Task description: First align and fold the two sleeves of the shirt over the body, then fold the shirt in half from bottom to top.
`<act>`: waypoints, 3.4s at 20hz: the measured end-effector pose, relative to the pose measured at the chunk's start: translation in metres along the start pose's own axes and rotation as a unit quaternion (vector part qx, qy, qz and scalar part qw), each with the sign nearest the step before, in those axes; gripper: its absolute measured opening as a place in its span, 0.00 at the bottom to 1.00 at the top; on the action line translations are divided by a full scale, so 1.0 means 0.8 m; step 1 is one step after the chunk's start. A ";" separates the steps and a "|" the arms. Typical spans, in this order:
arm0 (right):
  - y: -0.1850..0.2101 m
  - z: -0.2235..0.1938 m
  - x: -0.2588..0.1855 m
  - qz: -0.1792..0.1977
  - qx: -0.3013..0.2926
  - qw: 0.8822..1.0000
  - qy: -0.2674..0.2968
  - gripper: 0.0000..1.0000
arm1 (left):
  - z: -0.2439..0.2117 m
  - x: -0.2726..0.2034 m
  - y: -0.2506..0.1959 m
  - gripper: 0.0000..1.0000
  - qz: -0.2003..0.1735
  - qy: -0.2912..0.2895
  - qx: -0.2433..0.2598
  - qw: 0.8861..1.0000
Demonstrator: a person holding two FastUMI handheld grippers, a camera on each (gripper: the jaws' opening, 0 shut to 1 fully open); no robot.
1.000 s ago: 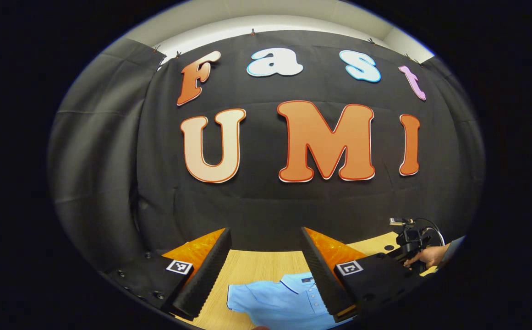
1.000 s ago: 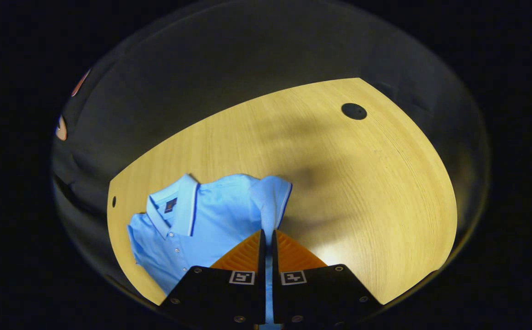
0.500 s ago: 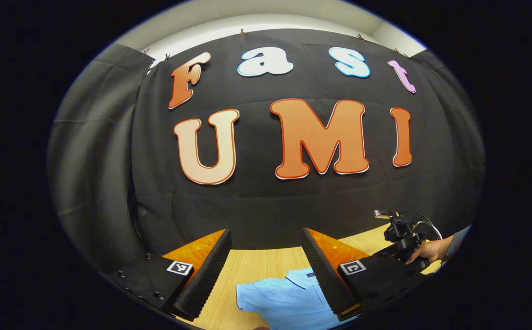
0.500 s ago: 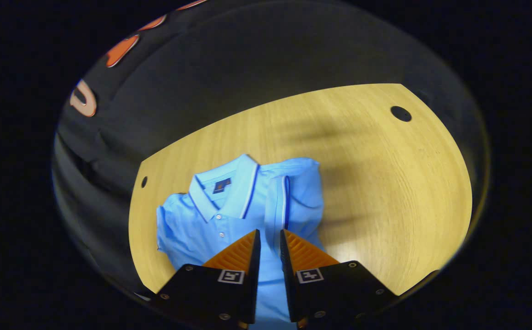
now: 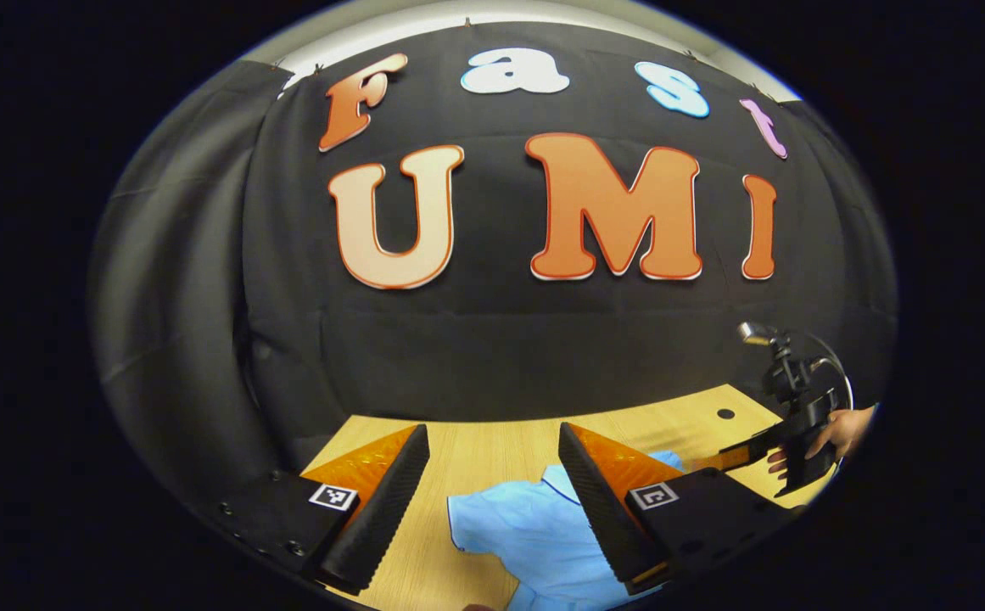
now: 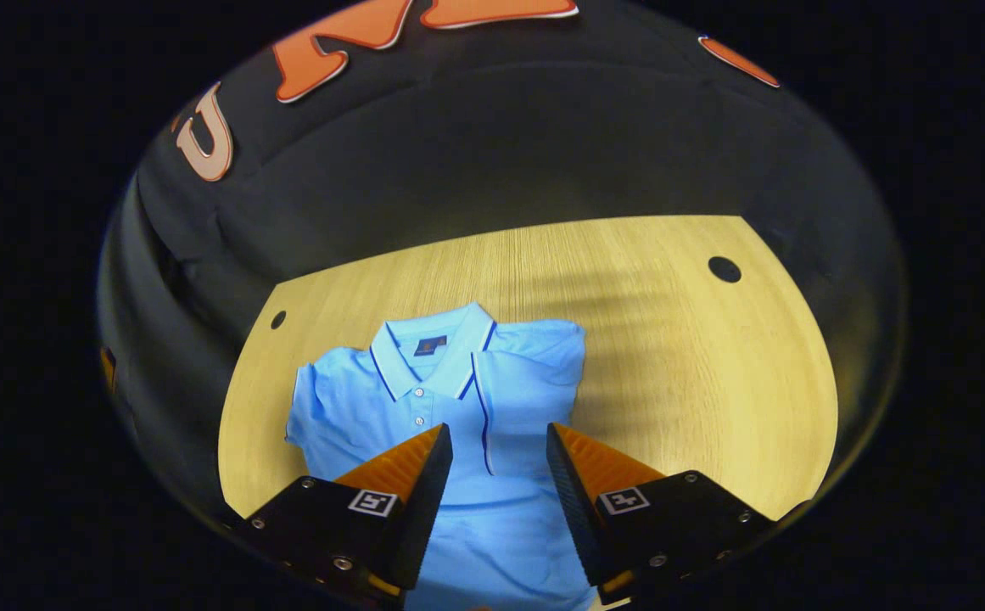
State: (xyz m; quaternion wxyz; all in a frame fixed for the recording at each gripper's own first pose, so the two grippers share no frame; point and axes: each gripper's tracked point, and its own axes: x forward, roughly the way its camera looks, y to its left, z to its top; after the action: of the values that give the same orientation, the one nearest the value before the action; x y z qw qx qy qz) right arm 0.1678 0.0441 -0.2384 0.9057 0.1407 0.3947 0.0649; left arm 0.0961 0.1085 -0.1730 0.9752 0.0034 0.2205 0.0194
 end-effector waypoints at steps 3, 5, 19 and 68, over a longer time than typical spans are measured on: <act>-0.011 0.017 -0.029 -0.021 -0.014 0.999 -0.045 0.77 | -0.032 0.021 0.010 1.00 -0.013 0.054 -0.021 0.998; -0.016 0.023 -0.050 -0.030 -0.019 0.997 -0.068 0.80 | -0.061 0.032 0.014 1.00 -0.023 0.098 -0.032 0.994; -0.044 0.021 -0.141 -0.047 -0.037 0.987 -0.152 0.84 | -0.243 0.127 0.039 1.00 -0.037 0.343 -0.038 0.938; -0.099 -0.082 -0.219 -0.148 -0.033 0.974 -0.166 0.92 | -0.263 0.215 -0.130 0.20 -0.181 0.356 -0.026 0.916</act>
State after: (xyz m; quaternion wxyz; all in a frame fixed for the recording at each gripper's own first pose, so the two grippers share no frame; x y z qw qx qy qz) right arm 0.0012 -0.0581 -0.1834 0.9623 0.0595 0.2529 -0.0808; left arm 0.1644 0.0106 -0.4388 0.8189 -0.0693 0.5491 -0.1522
